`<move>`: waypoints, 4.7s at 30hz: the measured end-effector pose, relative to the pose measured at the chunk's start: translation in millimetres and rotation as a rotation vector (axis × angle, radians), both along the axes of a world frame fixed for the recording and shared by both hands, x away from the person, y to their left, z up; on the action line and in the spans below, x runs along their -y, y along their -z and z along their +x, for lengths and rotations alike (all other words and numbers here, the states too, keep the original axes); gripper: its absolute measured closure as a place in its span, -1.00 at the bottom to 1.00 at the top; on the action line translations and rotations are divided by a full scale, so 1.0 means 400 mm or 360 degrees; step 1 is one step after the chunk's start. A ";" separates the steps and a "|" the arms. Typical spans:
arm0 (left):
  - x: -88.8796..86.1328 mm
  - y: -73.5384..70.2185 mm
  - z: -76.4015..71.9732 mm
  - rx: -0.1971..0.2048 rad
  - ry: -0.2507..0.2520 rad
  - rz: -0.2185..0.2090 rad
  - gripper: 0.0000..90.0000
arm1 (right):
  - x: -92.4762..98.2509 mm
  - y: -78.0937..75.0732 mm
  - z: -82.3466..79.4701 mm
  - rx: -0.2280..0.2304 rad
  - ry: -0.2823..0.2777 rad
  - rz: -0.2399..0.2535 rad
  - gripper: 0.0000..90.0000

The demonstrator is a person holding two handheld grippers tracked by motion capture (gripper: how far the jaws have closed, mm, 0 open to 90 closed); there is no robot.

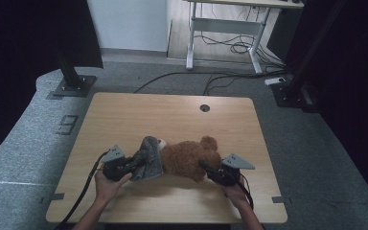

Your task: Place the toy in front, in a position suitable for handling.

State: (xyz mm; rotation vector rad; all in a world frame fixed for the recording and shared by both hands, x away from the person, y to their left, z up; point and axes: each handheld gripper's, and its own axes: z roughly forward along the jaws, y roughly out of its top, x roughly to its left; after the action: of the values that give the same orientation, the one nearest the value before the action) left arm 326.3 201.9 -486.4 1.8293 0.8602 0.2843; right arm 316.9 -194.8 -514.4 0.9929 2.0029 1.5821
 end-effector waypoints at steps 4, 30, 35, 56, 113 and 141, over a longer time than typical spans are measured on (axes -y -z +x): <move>0.031 -0.068 -0.012 0.0066 0.0032 -0.0063 0.69 | -0.001 0.020 -0.043 0.0011 -0.0019 -0.0056 0.12; 0.267 -0.006 0.011 0.0000 0.0230 0.0133 0.69 | 0.051 -0.002 -0.086 -0.0026 -0.0004 -0.0039 -0.50; 0.267 -0.001 -0.002 0.0011 0.0256 0.0154 0.69 | 0.065 -0.038 -0.082 -0.0022 -0.0025 -0.0004 -0.56; 0.247 0.014 0.000 0.0062 0.0147 0.0216 0.69 | -0.094 0.049 -0.019 -0.0091 -0.0037 -0.0332 0.23; -0.206 0.043 -0.045 -0.0050 -0.0380 0.0199 0.65 | -0.049 0.070 -0.014 -0.0054 -0.0087 -0.0301 0.24; -0.282 -0.008 -0.083 -0.0041 -0.0589 0.0270 -0.85 | -0.045 0.071 -0.004 -0.0064 -0.0082 -0.0275 0.22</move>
State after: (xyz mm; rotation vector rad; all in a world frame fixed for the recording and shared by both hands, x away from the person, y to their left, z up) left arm 292.9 314.6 -483.4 1.8230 1.2244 0.5834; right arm 315.5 -176.9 -542.7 0.9200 2.1670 1.3963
